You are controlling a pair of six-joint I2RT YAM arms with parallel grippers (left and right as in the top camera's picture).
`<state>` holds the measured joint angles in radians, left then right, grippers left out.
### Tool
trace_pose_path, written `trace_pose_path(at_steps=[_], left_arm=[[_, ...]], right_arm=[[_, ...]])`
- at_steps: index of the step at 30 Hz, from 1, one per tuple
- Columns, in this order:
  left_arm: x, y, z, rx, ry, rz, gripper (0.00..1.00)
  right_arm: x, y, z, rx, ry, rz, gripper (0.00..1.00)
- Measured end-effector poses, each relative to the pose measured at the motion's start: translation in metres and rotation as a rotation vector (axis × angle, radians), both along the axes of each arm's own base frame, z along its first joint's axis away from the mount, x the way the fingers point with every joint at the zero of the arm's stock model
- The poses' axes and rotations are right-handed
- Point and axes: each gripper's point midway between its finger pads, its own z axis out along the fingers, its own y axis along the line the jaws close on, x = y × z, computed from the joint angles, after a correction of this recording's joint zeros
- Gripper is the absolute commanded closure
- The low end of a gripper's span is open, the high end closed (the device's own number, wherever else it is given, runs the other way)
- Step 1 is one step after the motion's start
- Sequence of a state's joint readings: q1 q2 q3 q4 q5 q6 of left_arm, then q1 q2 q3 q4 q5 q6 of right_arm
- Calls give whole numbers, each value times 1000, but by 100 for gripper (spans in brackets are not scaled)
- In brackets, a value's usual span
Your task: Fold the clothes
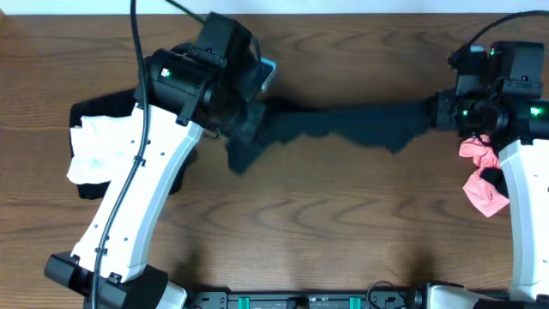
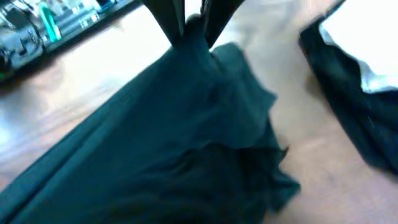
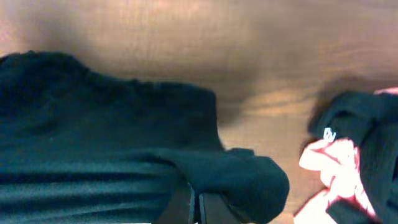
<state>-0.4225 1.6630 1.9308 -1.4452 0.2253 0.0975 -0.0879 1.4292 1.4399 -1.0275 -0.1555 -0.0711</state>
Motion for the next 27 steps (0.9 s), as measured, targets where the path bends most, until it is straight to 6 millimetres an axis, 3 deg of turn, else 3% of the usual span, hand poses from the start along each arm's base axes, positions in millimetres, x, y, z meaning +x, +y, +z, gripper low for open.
trace_pose_path(at_steps=[9, 14, 15, 21, 24, 27], left_arm=[[-30, 22, -10, 82, 142, 66, 90], [-27, 20, -9, 74, 133, 84, 83], [-23, 18, -8, 63, 117, 89, 78], [-3, -5, -7, -53, 60, 84, 72], [0, -24, -24, -112, 82, 57, 69], [-1, -50, -56, -150, 106, 37, 69]], right_arm=[[-26, -12, -15, -79, 124, -35, 99], [-28, -15, -15, -86, 129, -56, 99], [-29, -15, -14, -84, 128, -59, 99], [-29, -12, -13, -66, 125, -61, 98], [-29, -12, -13, -57, 126, -71, 99], [-29, -11, -13, -46, 129, -88, 99]])
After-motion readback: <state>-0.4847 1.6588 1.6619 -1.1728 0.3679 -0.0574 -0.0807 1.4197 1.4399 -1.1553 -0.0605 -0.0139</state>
